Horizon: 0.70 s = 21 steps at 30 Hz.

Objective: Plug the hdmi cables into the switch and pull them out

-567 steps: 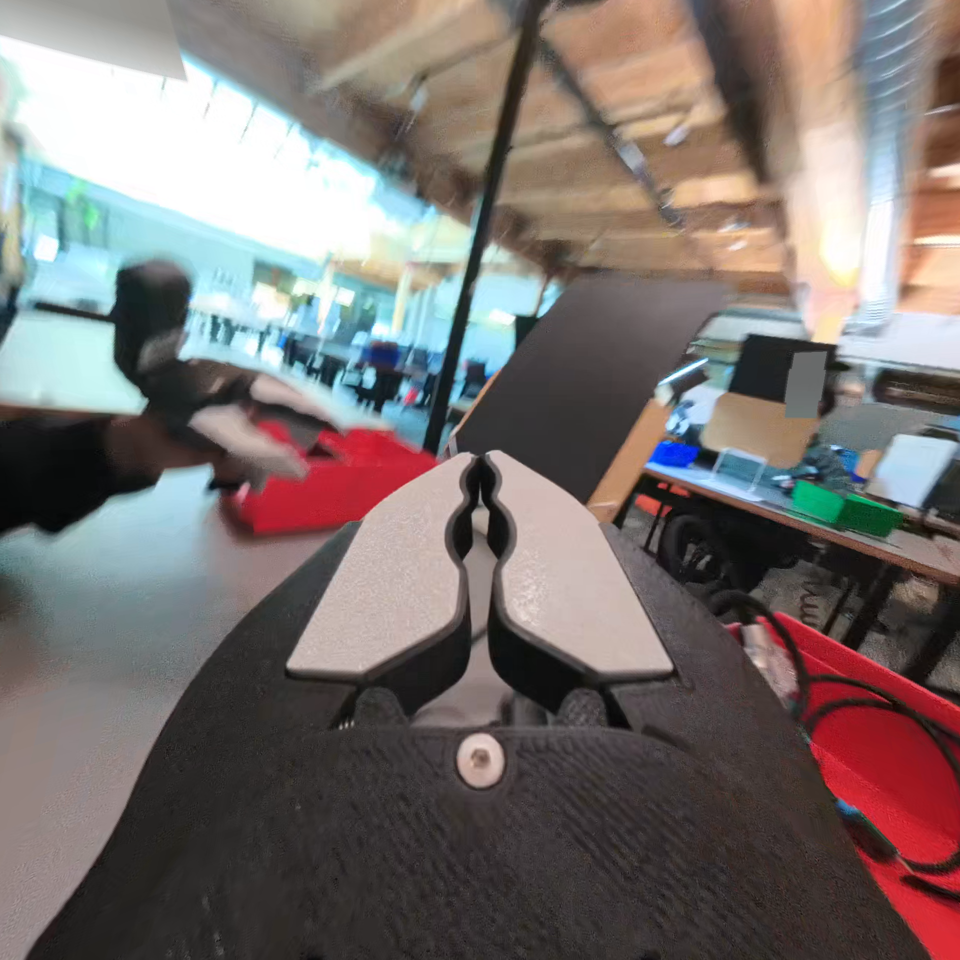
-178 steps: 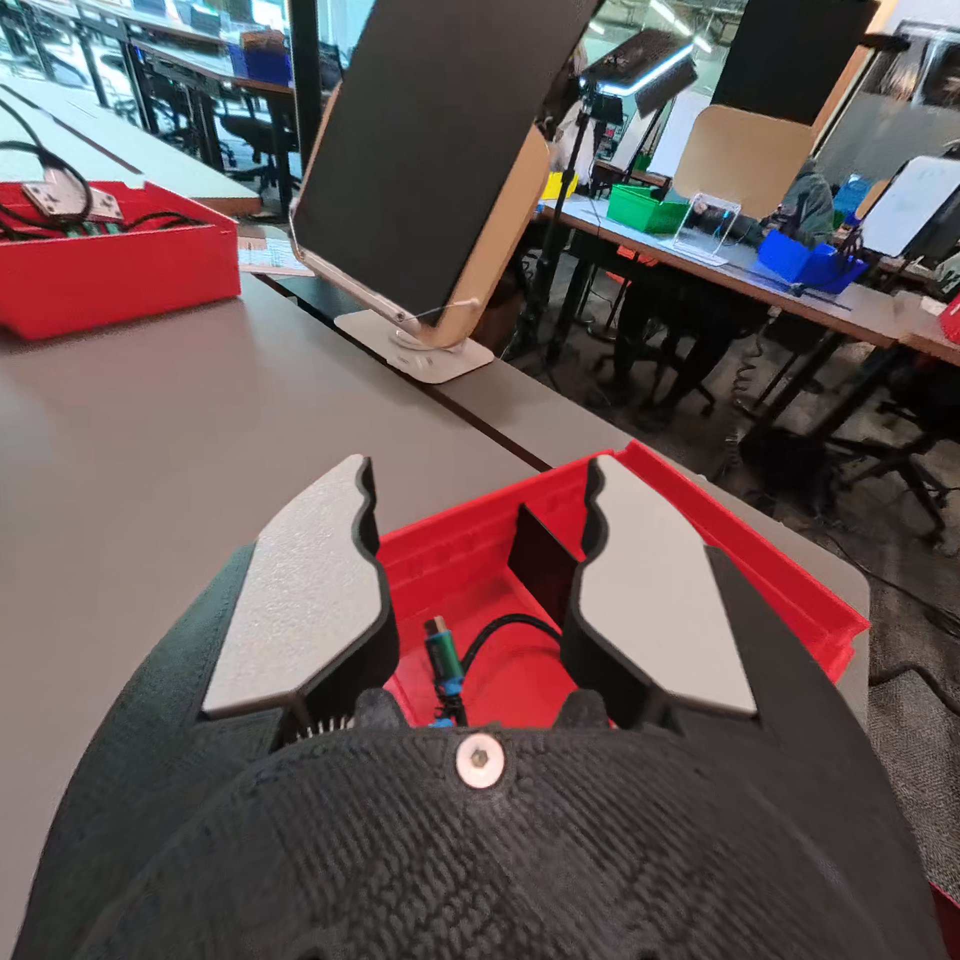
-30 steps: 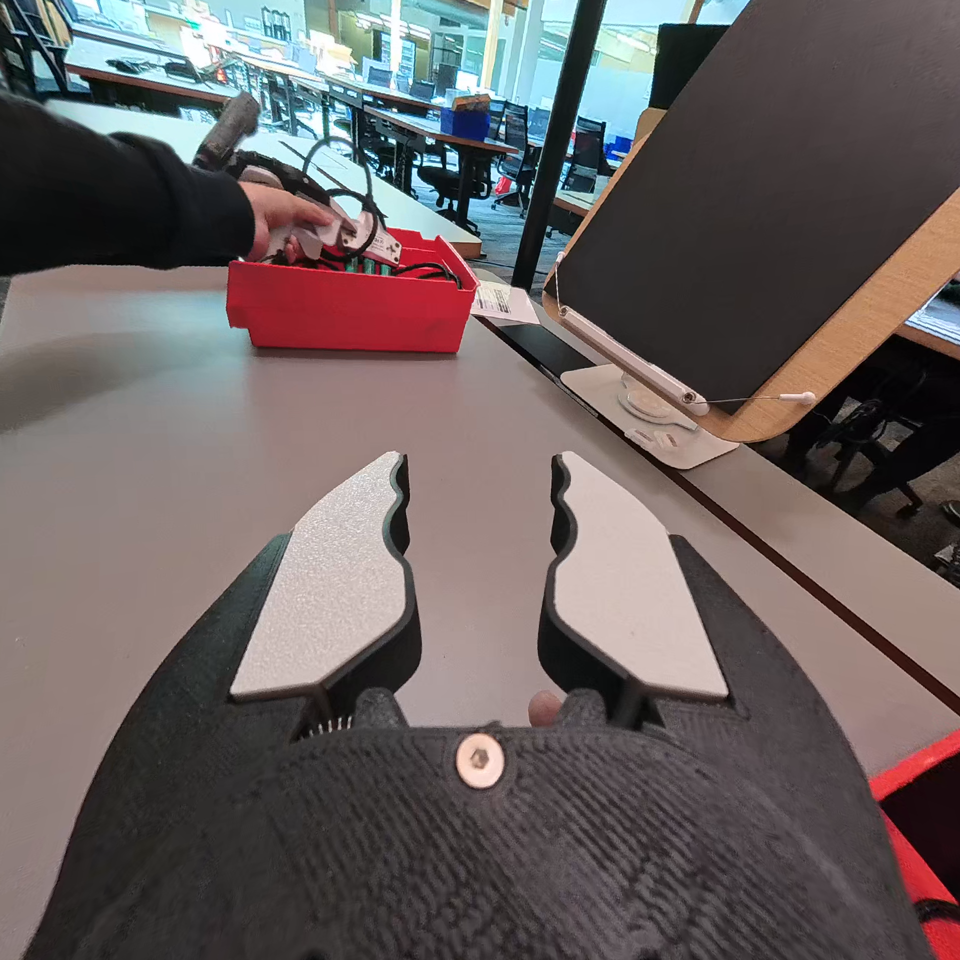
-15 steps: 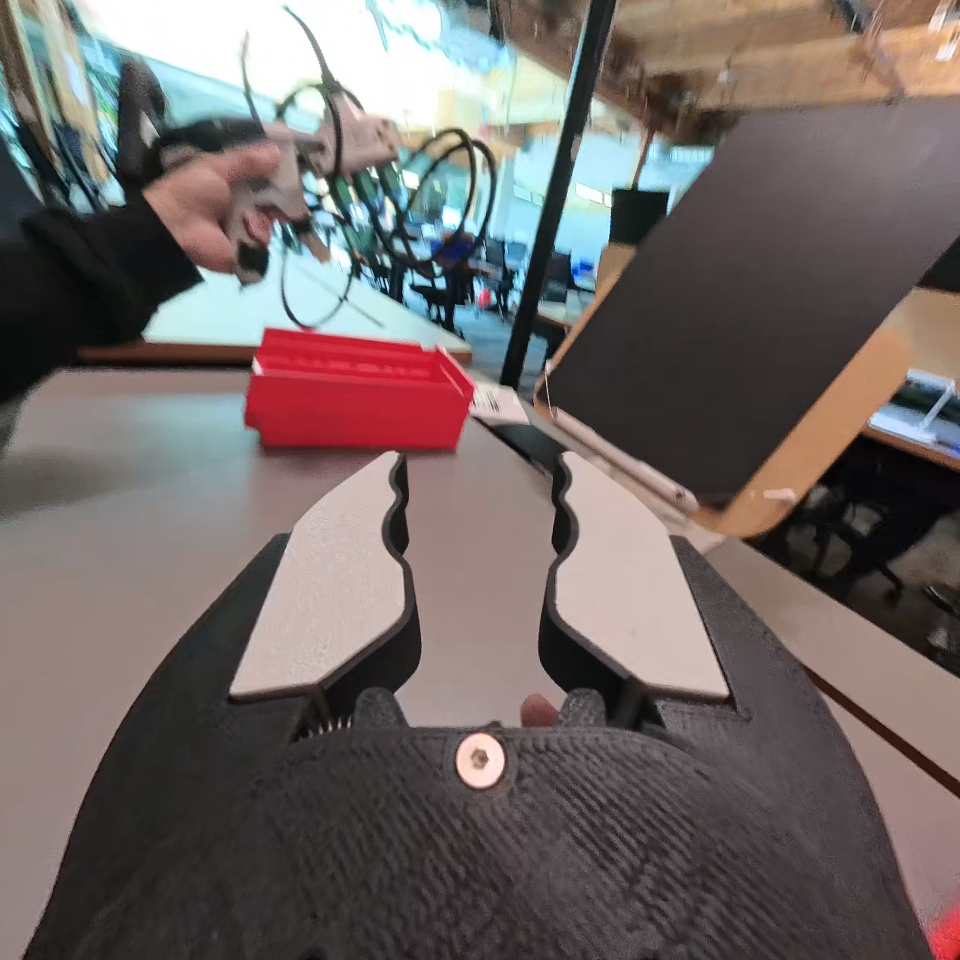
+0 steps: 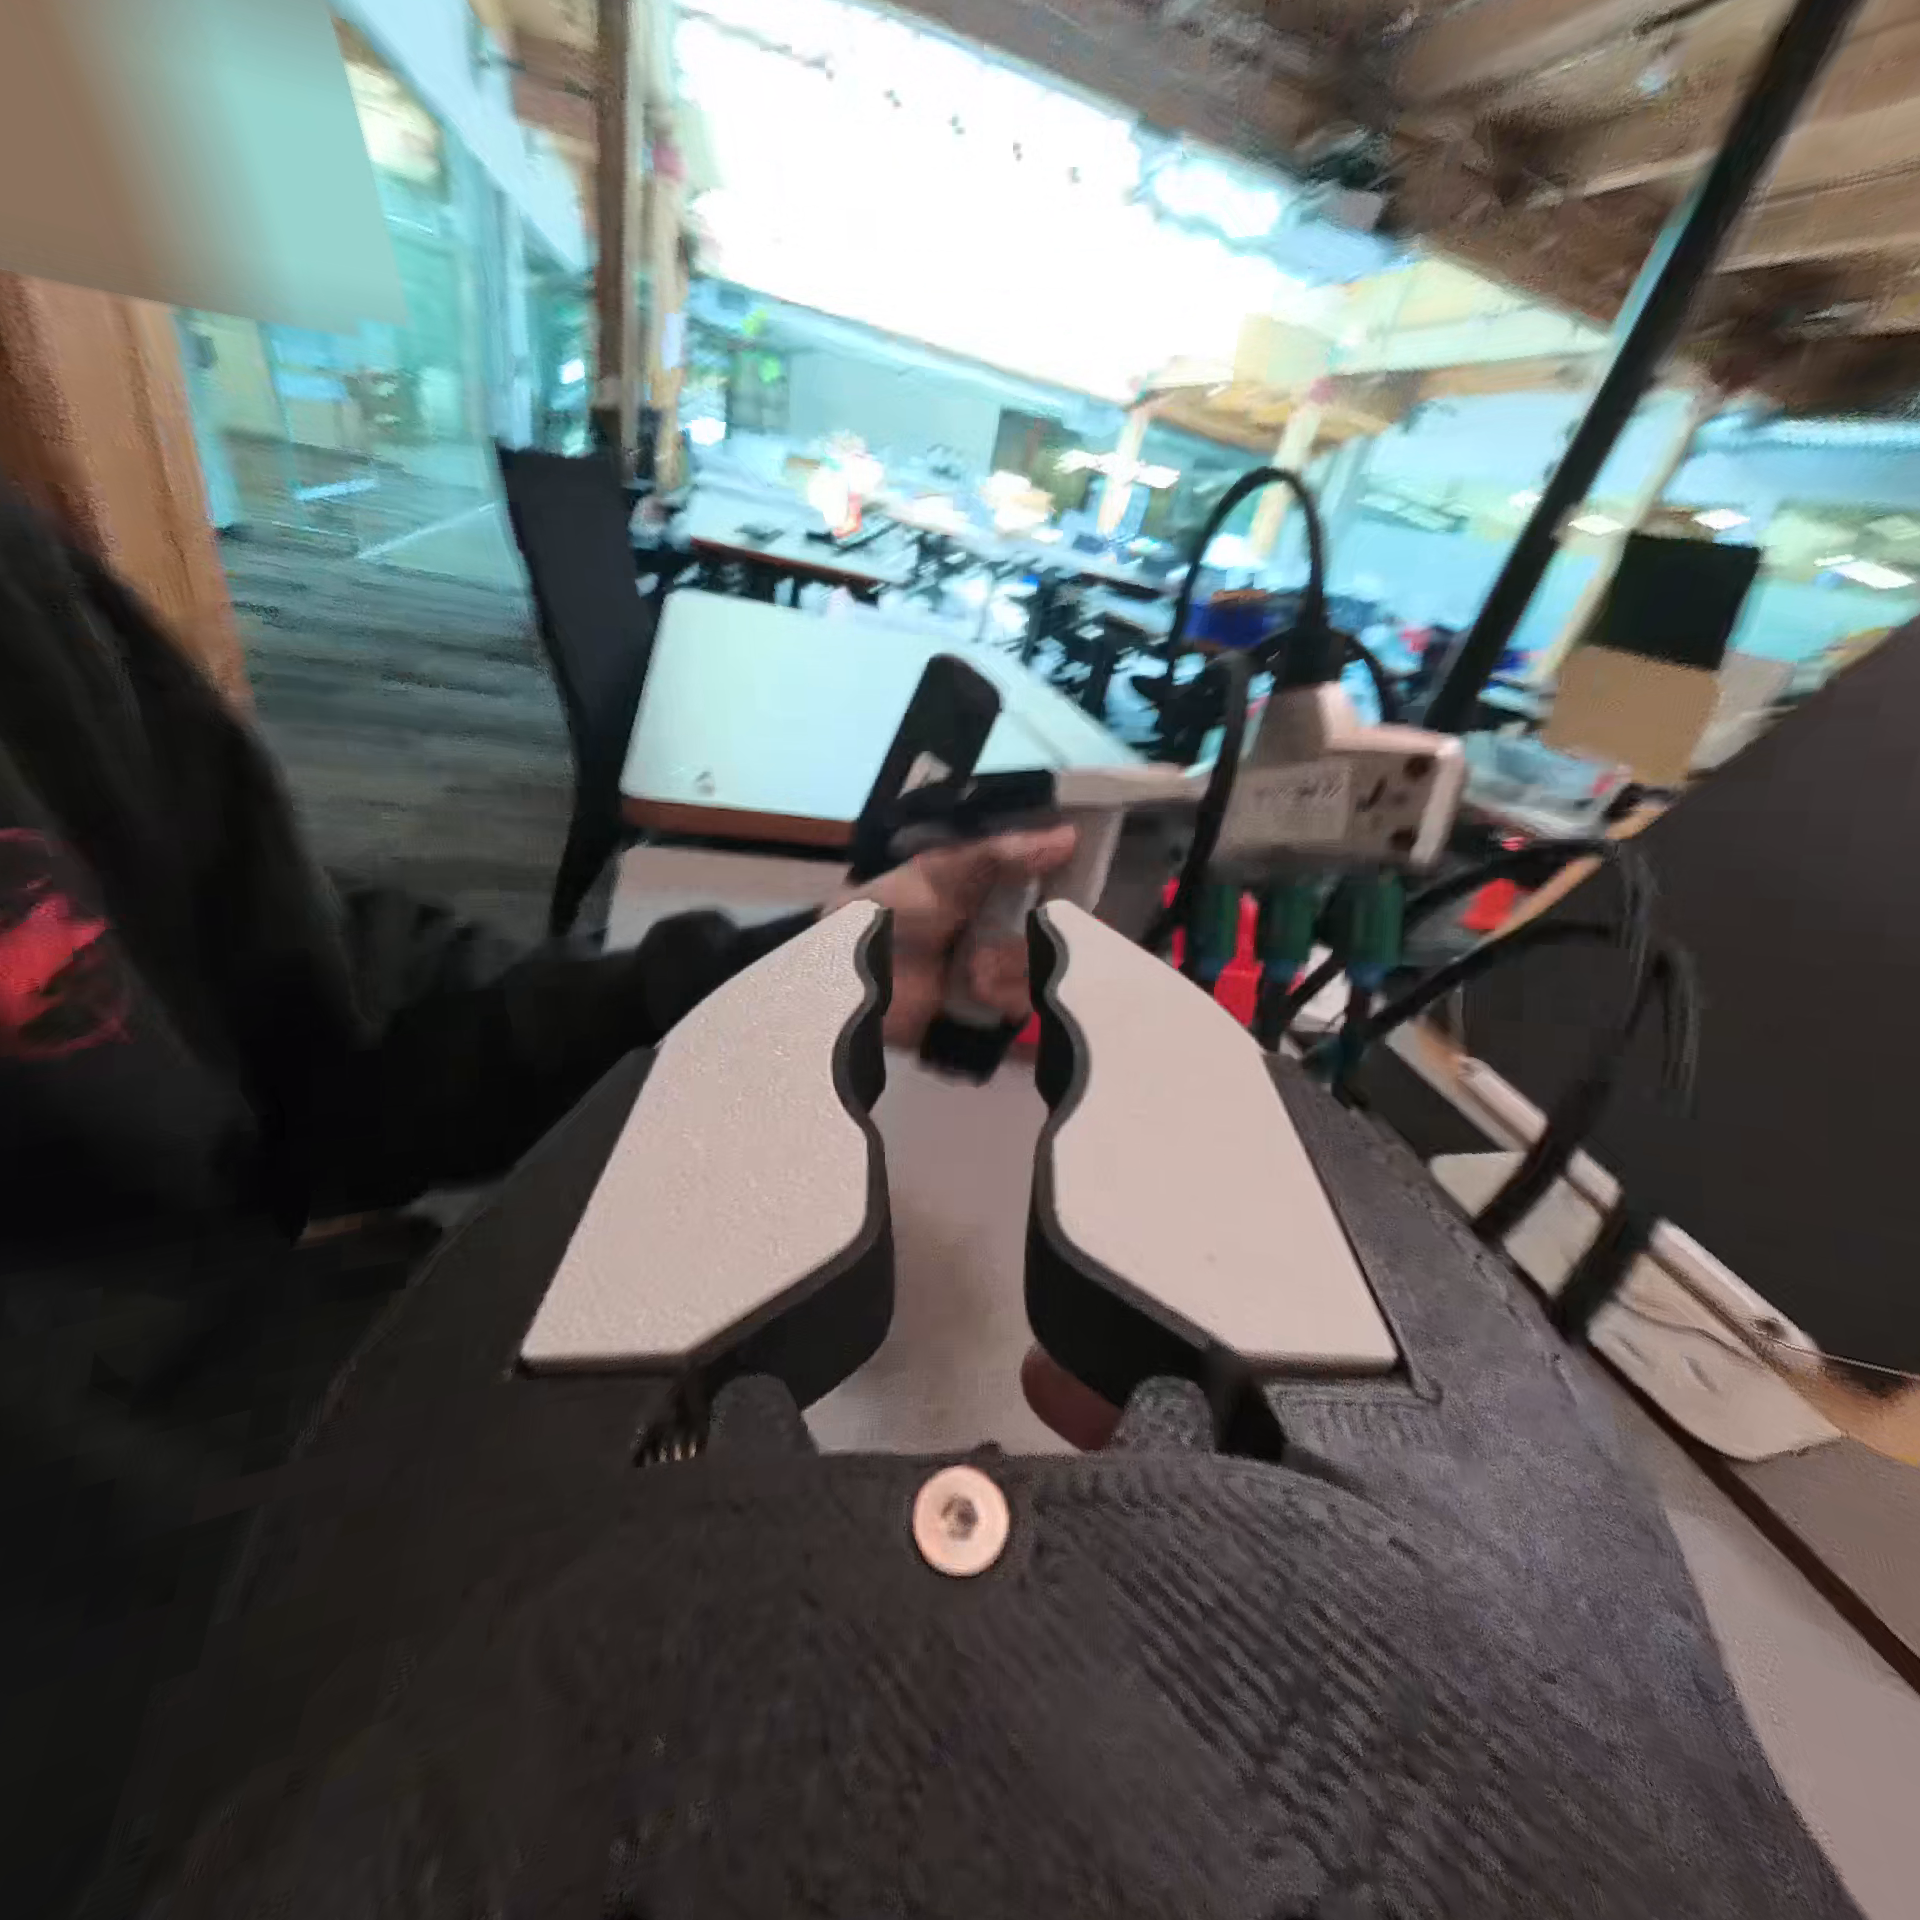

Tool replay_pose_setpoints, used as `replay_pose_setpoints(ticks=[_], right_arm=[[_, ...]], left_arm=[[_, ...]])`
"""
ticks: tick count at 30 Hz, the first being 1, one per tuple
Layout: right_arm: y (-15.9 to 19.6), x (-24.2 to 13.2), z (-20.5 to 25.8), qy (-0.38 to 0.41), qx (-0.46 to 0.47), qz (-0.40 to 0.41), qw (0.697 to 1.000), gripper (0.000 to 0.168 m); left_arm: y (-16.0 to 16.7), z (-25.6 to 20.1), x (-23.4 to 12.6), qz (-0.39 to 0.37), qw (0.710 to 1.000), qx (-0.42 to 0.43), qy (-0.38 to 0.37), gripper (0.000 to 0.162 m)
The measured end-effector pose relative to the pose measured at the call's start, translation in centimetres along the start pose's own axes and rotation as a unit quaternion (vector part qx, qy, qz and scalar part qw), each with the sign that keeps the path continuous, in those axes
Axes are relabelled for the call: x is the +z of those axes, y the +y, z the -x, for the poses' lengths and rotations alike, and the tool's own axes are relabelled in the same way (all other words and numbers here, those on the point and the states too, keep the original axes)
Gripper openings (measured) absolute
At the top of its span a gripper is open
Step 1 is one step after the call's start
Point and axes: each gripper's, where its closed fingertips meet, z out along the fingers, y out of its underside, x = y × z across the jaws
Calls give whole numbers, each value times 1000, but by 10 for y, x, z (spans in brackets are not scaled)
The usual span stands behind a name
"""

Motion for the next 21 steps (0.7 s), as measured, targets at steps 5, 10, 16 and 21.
replay_pose_setpoints(ticks=[5, 10, 16, 21], right_arm=[[65, 21, -74, 181, 43, 76, 980, 33], [36, 9, -32, 74, -42, 87, 993, 36], [-5, -81, -104, 251, -43, -37, 966, 40], [38, -53, -86, 54, 55, -50, 996, 70]], left_arm=[[36, -21, 10, -3, 998, 47, 37, 20], [35, -25, 0, 1, 994, 104, 43, 20], [39, -28, -8, 14, 993, 87, 77, 20], [59, -51, -4, 58, 985, 66, 150, 20]])
